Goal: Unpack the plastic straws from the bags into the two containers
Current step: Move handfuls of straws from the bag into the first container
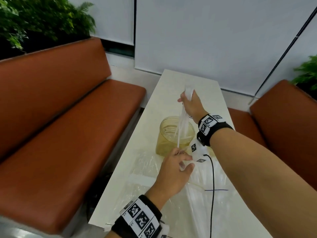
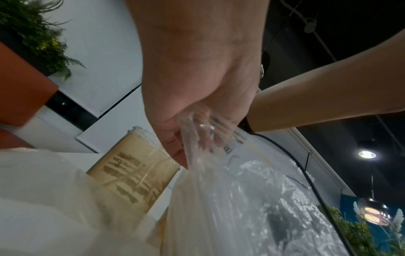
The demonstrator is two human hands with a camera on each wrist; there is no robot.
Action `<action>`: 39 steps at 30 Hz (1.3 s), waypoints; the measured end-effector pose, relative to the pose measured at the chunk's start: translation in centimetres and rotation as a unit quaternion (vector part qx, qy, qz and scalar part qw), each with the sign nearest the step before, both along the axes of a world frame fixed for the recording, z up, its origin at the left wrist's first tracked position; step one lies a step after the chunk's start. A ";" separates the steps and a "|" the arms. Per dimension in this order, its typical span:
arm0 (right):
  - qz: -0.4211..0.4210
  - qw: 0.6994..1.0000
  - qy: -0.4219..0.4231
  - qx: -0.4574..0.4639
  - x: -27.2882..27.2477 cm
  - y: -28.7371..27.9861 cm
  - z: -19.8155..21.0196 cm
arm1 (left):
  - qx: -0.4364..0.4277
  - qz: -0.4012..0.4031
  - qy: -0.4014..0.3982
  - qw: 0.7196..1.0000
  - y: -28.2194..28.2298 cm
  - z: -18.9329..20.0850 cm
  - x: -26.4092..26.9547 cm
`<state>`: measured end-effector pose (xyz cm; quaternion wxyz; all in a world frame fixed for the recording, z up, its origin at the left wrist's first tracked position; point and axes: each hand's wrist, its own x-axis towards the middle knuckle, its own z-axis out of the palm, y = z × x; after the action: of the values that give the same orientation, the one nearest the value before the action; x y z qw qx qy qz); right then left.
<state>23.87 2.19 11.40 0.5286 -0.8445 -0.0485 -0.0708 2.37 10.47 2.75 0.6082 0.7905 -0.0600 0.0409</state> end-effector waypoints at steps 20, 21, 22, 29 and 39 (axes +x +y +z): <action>0.117 0.834 -0.008 -0.539 -4.0 -1.9 2.9 | 0.011 0.076 -0.005 0.997 0.1 -1.2 -1.3; 0.091 0.842 -0.050 -0.529 -4.4 -1.7 3.5 | 0.006 0.076 0.000 0.997 0.0 -1.4 -1.5; 0.061 0.841 -0.084 -0.532 -4.9 -1.4 4.0 | 0.000 0.074 0.007 0.997 -0.1 -1.6 -1.7; 0.090 0.760 0.083 -0.638 -8.1 -0.2 2.8 | -0.032 0.060 0.030 0.997 -0.2 -2.6 -2.7; 0.085 0.765 0.021 -0.638 -8.0 2.7 -1.3 | -0.036 0.029 0.033 0.998 -0.5 -2.9 -2.4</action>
<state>15.88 4.87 10.09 -0.1276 -0.9806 -0.1432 0.0392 0.01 10.00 -0.16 0.6361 0.7707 -0.0159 0.0347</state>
